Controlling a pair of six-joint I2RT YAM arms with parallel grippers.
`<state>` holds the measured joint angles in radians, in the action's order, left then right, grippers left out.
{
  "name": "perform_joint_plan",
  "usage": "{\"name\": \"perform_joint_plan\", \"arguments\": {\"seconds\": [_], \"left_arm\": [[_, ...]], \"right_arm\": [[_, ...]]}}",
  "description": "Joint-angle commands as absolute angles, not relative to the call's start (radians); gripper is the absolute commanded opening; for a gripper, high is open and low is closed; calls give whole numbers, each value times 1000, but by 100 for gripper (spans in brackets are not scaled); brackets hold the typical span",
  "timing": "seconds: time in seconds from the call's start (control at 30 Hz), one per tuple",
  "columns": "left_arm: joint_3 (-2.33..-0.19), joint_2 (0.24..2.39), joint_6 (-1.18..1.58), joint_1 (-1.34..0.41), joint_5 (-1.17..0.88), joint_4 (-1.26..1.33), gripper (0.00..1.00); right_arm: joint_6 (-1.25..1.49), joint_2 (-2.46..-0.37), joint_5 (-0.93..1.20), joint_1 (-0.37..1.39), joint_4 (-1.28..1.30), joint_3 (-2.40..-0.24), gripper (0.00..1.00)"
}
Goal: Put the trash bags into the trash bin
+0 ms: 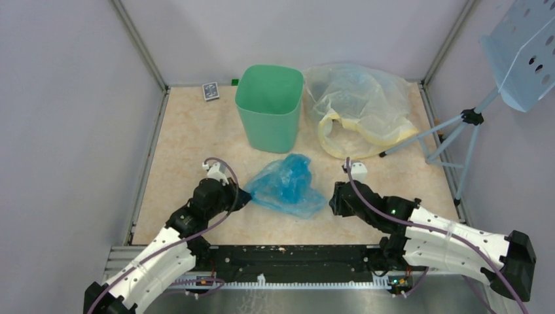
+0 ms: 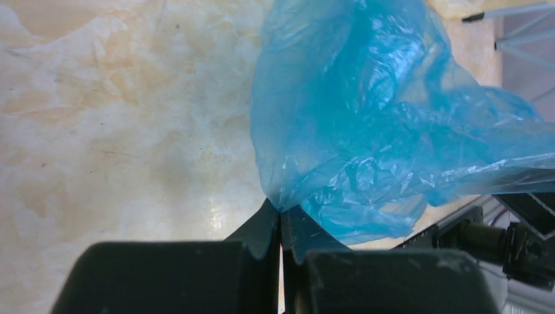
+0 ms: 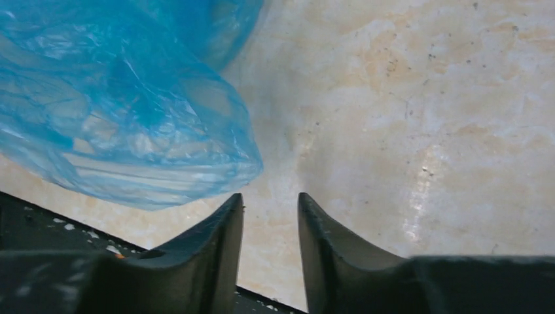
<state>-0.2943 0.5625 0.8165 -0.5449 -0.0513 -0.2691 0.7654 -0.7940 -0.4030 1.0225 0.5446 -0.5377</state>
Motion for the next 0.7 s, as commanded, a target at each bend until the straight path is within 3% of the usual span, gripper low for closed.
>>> {"name": "perform_joint_plan", "arguments": {"seconds": [0.0,0.1,0.23,0.67], "left_arm": [[-363,600,711,-542,-188,-177,0],[-383,636,695,-543,-237,-170,0],[-401,665,679,-543,-260,-174,0],[-415,679,660,-543,-265,-167,0]], "right_arm": [[623,-787,-342,1019,407,-574,44],[499,-807,-275,1019,338,-606,56],[329,-874,-157,1019,289,-652,57],[102,-1191,-136,984,134,-738,67]]}}
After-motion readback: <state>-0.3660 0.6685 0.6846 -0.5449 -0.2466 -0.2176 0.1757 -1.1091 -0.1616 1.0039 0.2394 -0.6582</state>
